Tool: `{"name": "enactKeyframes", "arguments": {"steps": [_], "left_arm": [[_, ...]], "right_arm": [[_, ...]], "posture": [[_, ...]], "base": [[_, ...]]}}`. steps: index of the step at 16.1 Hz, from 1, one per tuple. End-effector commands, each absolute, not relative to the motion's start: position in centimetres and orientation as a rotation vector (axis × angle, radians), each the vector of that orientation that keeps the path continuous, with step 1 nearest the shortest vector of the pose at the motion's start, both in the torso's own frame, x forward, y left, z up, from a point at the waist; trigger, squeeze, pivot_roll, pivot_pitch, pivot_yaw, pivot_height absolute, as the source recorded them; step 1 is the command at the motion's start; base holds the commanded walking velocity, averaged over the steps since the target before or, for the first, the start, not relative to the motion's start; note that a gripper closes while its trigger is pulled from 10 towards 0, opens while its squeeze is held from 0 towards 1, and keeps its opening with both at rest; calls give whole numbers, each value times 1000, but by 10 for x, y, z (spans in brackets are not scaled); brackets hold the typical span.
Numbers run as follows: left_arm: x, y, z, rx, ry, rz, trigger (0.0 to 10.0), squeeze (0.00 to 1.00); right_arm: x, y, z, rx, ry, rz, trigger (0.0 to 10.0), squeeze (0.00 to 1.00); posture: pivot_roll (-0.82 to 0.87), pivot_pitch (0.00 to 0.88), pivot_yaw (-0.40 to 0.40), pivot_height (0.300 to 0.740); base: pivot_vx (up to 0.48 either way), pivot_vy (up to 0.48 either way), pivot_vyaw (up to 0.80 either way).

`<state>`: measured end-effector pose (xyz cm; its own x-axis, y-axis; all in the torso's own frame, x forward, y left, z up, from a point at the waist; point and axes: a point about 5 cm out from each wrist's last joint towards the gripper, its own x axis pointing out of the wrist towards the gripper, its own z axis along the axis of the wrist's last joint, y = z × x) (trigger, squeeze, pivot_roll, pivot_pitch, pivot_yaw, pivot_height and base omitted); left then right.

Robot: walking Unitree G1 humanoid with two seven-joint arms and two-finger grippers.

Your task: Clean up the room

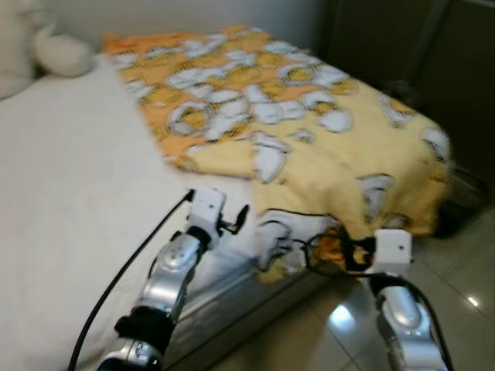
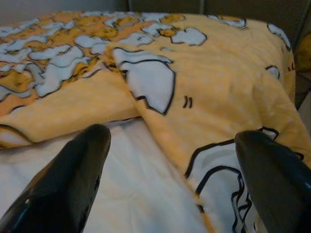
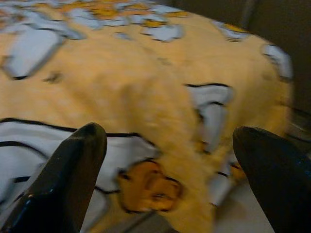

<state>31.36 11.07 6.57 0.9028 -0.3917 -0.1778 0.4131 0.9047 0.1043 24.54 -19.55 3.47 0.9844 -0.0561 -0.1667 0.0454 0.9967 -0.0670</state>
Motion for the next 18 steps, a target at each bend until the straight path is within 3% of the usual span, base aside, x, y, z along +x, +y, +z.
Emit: {"name": "enactKeyframes", "arguments": {"steps": [1, 6, 11, 14, 16, 18], "left_arm": [[319, 120, 61, 174, 202, -364, 10000, 0], [324, 128, 53, 78, 260, -232, 10000, 0], [321, 89, 28, 74, 444, -307, 10000, 0], [333, 61, 49, 65, 363, -324, 10000, 0], [337, 58, 56, 72, 329, -312, 10000, 0], [335, 62, 52, 137, 317, -268, 10000, 0]], "right_arm": [[246, -188, 33, -62, 178, -35, 10000, 0], [237, -193, 35, -68, 169, -43, 10000, 0], [217, -191, 33, -82, 201, -12, 10000, 0], [190, -179, 40, -108, 206, 101, 10000, 0], [178, -174, 41, -114, 218, 136, 10000, 0], [148, -172, 44, -109, 272, 151, 10000, 0]], "posture": [[11, 0, 17, 740], [-31, 0, 25, 740], [-93, 2, -16, 740], [-179, 95, -39, 740], [-198, 115, -40, 740], [-245, 209, -64, 740]], "base": [[0, 0, -681], [0, 0, 0], [0, 0, 0], [0, 0, 0], [0, 0, 0], [0, 0, 0]]}}
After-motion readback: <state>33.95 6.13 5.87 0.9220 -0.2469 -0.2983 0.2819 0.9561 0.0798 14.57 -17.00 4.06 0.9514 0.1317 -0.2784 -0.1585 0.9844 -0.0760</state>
